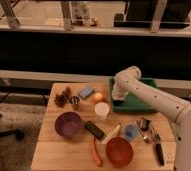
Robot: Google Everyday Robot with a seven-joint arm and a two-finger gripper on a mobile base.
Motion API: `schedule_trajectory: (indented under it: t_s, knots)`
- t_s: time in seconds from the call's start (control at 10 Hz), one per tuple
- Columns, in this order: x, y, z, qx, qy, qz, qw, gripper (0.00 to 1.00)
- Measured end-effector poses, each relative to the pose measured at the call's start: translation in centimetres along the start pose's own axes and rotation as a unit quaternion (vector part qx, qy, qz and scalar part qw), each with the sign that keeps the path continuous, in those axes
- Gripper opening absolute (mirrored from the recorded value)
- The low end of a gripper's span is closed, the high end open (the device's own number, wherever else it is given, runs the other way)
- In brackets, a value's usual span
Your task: Wipe tray with towel
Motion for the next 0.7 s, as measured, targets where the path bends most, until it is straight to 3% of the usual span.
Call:
schedule_trajectory:
  t_s: [0.7]
  knots:
    - [1.3,-1.0,0.6,0.006,0.036,0.030,0.9989,0.00]
